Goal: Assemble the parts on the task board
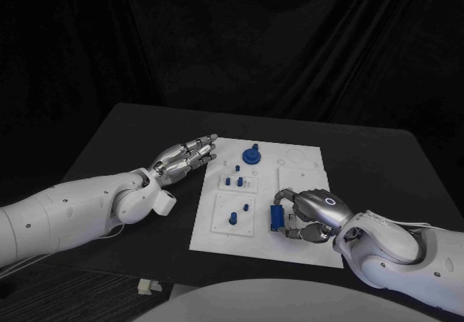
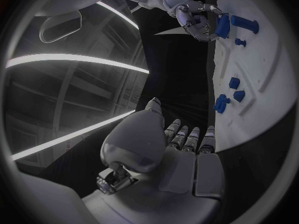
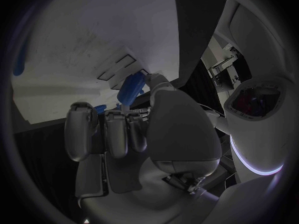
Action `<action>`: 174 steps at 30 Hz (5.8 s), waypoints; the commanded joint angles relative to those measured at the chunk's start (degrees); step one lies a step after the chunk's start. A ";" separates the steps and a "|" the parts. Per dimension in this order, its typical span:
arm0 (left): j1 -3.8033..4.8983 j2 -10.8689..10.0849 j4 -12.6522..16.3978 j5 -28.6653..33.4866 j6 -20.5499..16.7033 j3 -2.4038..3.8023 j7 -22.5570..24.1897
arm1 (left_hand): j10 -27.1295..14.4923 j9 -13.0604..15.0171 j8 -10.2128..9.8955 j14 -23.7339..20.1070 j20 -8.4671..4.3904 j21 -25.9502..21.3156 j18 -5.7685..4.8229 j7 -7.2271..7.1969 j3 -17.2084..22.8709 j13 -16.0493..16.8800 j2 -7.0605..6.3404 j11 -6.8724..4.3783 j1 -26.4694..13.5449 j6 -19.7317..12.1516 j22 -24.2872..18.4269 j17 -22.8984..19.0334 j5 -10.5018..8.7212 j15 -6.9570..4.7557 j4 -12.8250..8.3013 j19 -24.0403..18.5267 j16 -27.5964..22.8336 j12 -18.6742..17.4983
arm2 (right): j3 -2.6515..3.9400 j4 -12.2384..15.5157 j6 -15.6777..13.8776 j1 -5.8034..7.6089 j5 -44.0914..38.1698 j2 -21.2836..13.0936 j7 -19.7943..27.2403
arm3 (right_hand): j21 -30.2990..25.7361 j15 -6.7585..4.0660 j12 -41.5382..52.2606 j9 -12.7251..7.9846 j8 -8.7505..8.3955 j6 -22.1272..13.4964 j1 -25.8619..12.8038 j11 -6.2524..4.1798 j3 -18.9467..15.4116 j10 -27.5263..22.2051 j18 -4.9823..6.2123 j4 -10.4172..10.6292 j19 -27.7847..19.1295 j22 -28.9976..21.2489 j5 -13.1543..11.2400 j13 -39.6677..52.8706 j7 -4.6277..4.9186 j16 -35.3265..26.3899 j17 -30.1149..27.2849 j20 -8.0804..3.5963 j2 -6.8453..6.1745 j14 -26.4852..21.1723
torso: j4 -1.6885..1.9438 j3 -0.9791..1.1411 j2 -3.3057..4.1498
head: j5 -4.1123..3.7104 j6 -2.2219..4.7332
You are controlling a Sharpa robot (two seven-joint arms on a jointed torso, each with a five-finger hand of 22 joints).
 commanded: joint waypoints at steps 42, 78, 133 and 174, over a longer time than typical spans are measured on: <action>-0.19 0.01 0.14 0.32 1.10 0.06 0.52 | 0.11 0.04 0.39 -0.03 0.56 0.02 0.29 0.27 0.37 0.07 0.20 0.48 0.43 0.07 0.18 -0.05 0.26 0.46 0.05 -0.05 -0.21 0.36 | 0.00 1.03 0.44 -0.30 -0.59 -1.38 -1.82 | -2.02 0.47 0.15 -18.82 -18.50 -9.87 -4.99 0.73 -7.93 6.07 0.52 1.01 0.55 11.33 -29.48 15.09 0.65 -0.77 9.58 0.48 -7.72 4.77 | 0.02 -0.01 0.00 | 0.08 -0.01; -0.37 0.09 -0.04 0.32 1.68 0.06 -0.02 | 0.12 0.07 0.45 -0.03 0.70 0.06 0.29 0.39 0.75 0.07 0.49 0.50 0.52 0.19 0.24 -0.05 0.39 0.61 0.07 0.00 -0.21 0.38 | 0.01 0.20 2.08 -1.43 -0.60 -0.14 -4.85 | -3.92 0.35 0.15 -12.23 3.41 -2.98 -2.99 0.51 -2.00 6.07 0.91 0.03 -0.05 10.84 -21.64 15.09 0.16 -1.39 8.27 0.46 0.30 4.43 | 0.02 -0.02 0.03 | -0.01 -0.01; -0.45 0.22 -0.35 0.32 2.11 0.06 -0.76 | 0.20 0.11 0.62 -0.03 1.03 0.19 0.24 0.83 1.25 0.11 0.45 0.67 0.57 0.52 0.47 -0.05 0.36 0.99 0.15 0.15 -0.21 0.55 | 0.01 1.43 -0.49 -1.94 -0.59 -1.50 -2.17 | -3.90 -0.97 0.15 -11.18 5.11 1.19 -12.62 -1.02 11.89 6.07 0.87 -0.06 0.03 10.94 21.90 15.09 -1.28 -1.33 8.42 -0.78 0.97 4.44 | 0.00 0.01 0.02 | 0.26 -0.01; -0.55 0.39 -0.67 0.32 2.54 0.06 -1.10 | 0.22 0.08 0.57 -0.03 1.17 0.22 0.26 0.76 1.38 0.11 0.44 1.04 0.47 0.35 0.52 -0.05 0.38 1.09 0.21 0.20 -0.21 0.56 | 0.01 1.10 5.29 -2.32 -0.59 -0.99 -5.57 | -4.79 0.15 -1.96 -26.38 -18.82 -6.11 -9.24 0.27 4.31 3.76 1.05 -1.15 -0.32 10.67 -21.71 11.94 0.06 -2.19 6.64 0.23 0.28 4.01 | 0.02 0.00 0.03 | 0.31 -0.01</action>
